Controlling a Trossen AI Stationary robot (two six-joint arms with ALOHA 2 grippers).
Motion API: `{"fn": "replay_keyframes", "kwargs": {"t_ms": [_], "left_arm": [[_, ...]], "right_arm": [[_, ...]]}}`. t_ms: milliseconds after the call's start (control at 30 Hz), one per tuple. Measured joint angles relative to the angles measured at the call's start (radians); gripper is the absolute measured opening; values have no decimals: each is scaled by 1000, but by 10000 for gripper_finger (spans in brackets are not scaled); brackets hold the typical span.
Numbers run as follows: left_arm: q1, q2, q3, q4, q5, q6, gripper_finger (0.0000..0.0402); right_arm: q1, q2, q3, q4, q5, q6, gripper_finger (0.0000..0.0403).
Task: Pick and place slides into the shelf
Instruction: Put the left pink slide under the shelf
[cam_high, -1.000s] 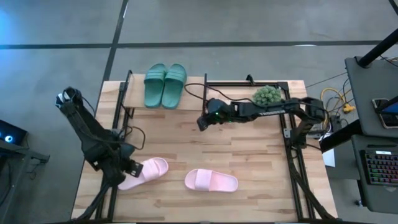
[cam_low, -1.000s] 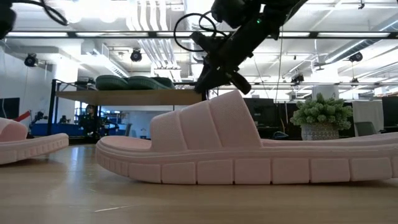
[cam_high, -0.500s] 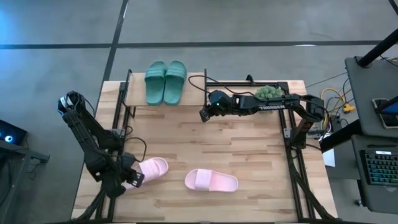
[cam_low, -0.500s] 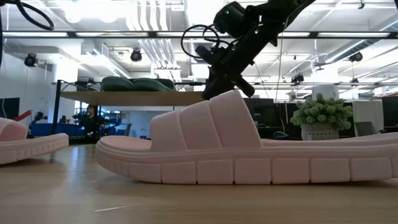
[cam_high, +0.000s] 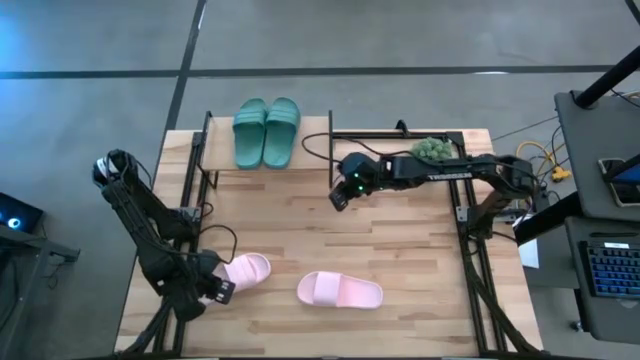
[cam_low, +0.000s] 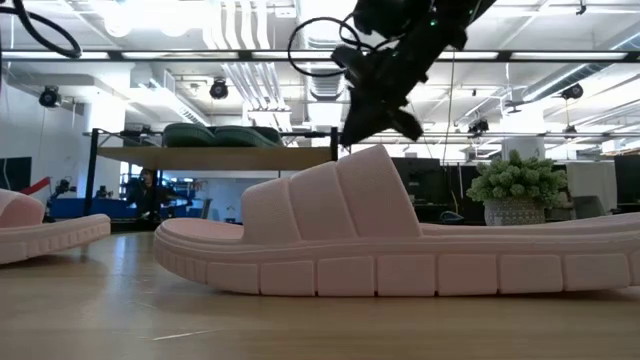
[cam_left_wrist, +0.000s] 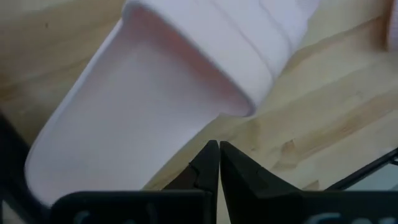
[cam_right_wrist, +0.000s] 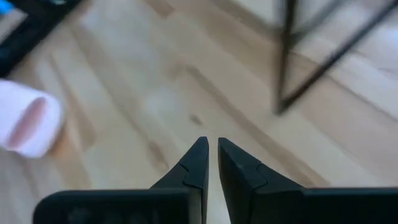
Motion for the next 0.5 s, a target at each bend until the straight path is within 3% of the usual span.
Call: {"fn": "replay_keyframes", "kwargs": {"t_ms": [267, 500], "left_arm": [[71, -11, 5, 7, 17, -3, 9], [83, -23, 2, -24, 21, -2, 77]], "right_arm": [[10, -103, -48, -98, 65, 70, 78], [10, -178, -123, -94, 87, 139, 151]]}}
